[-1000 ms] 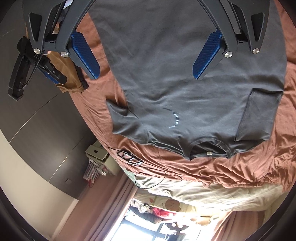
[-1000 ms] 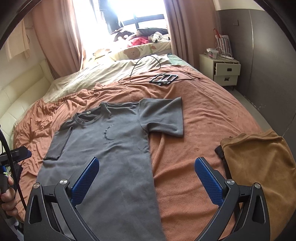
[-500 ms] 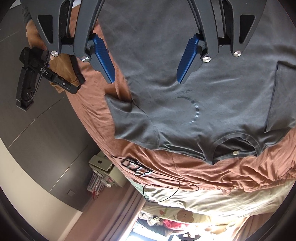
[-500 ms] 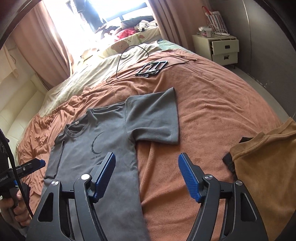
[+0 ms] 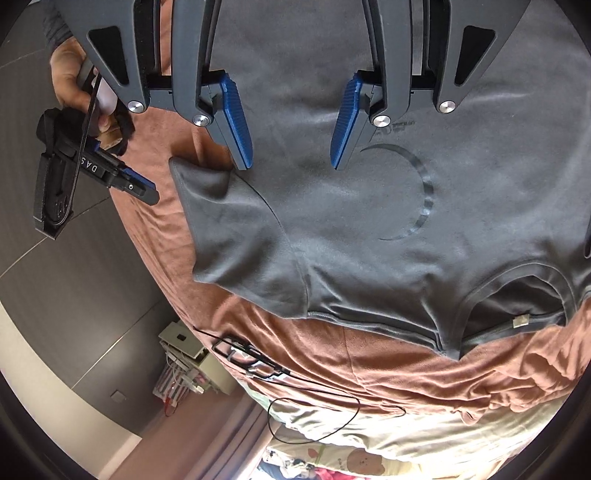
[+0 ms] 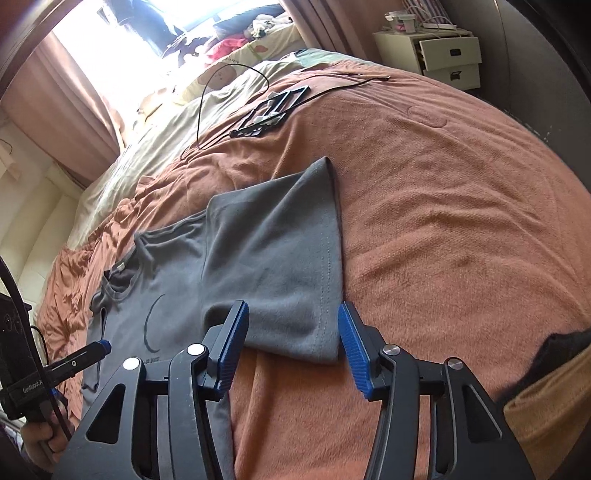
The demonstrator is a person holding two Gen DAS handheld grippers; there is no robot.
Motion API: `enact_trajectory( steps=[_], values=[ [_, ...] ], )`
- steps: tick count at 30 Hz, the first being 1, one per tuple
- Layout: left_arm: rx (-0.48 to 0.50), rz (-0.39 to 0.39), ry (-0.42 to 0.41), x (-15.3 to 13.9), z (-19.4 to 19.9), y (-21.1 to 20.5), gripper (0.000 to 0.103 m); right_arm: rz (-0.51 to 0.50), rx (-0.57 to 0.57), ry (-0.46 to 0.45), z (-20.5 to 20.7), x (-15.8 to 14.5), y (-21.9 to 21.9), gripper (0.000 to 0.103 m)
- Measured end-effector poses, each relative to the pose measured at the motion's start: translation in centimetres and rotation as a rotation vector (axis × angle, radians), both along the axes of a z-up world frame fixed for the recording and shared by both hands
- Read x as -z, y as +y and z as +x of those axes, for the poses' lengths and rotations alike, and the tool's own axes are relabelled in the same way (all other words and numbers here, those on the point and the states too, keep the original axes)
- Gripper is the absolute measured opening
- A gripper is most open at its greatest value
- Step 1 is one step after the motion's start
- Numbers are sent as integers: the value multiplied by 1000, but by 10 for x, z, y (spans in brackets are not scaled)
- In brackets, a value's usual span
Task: Fold small clothes
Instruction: 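Grasp the other side edge with the right gripper and fold it toward the collar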
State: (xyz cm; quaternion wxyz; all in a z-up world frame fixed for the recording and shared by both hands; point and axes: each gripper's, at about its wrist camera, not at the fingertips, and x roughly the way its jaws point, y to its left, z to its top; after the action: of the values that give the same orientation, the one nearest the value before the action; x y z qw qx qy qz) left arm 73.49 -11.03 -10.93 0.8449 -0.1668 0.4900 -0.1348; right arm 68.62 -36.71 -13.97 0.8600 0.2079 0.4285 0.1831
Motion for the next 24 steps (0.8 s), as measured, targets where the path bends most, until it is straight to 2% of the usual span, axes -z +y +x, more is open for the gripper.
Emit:
enact_trajectory(
  steps=[2, 10, 12, 18, 20, 22, 24],
  values=[
    [9, 15, 7, 7, 11, -4, 43, 4, -3, 11, 13, 6, 0, 43],
    [32, 25, 37, 30, 45, -16, 34, 7, -3, 41, 45, 27, 6, 42],
    [39, 33, 40, 33, 51, -20, 34, -9, 2, 48, 52, 31, 8, 37],
    [63, 33, 62, 49, 67, -29, 26, 14, -1, 70, 67, 42, 12, 33],
    [75, 38, 83, 58, 70, -35, 21, 9, -1, 72, 72, 44, 15, 24],
    [95, 51, 106, 65, 73, -40, 17, 8, -2, 74, 77, 44, 15, 7],
    [98, 54, 94, 66, 72, -42, 17, 10, -9, 69, 78, 41, 14, 2]
  ],
)
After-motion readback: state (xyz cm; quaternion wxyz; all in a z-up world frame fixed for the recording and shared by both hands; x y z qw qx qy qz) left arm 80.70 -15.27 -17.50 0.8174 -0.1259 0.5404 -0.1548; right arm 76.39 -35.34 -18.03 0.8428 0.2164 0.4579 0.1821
